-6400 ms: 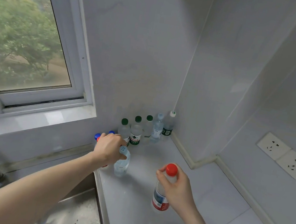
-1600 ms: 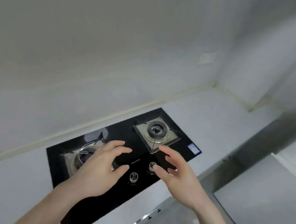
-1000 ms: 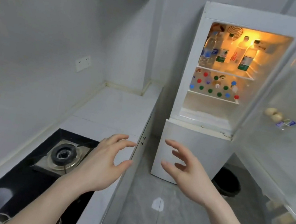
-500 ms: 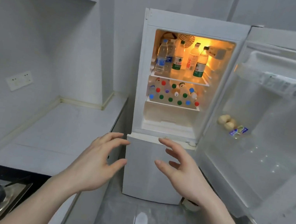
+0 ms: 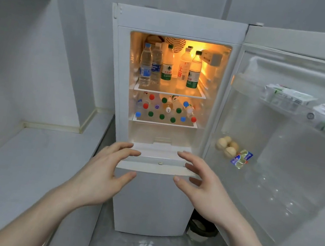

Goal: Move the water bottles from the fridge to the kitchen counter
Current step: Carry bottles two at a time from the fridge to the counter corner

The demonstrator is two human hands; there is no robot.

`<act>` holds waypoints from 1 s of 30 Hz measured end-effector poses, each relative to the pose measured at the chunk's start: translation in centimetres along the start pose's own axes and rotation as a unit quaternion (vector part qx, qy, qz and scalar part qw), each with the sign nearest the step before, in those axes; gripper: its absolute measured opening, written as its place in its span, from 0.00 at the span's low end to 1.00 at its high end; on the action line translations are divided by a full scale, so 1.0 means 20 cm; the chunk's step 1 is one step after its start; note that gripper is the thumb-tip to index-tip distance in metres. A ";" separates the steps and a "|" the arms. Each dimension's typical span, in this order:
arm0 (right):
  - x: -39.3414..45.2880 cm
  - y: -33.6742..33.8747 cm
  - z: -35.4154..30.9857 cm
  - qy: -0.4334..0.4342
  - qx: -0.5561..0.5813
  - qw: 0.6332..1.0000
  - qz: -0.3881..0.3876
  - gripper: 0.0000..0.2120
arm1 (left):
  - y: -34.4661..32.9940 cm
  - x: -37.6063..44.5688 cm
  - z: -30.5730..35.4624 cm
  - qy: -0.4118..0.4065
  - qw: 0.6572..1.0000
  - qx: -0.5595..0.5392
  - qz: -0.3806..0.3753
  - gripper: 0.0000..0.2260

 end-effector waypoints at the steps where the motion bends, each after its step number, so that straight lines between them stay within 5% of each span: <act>1: 0.05 0.01 0.02 0.000 -0.003 1.000 0.007 0.25 | -0.01 0.07 -0.01 -0.007 1.000 -0.001 -0.002 0.20; 17: 0.87 0.00 -0.04 0.008 -0.066 0.993 0.102 0.26 | 0.06 1.09 -0.44 -0.109 0.993 -0.023 -0.038 0.21; 30: 1.45 0.07 0.07 -0.014 -0.050 0.986 0.156 0.30 | 0.11 1.69 -0.48 -0.128 0.991 -0.010 -0.036 0.24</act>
Point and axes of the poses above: each hand's wrist, its own x-axis towards the middle knuckle, its own y-axis out of the back of the hand, z = x × y, the point moved 7 cm from there along x, towards the middle knuckle, and after that the axes turned 2 degrees about y, right-handed, at the moved point
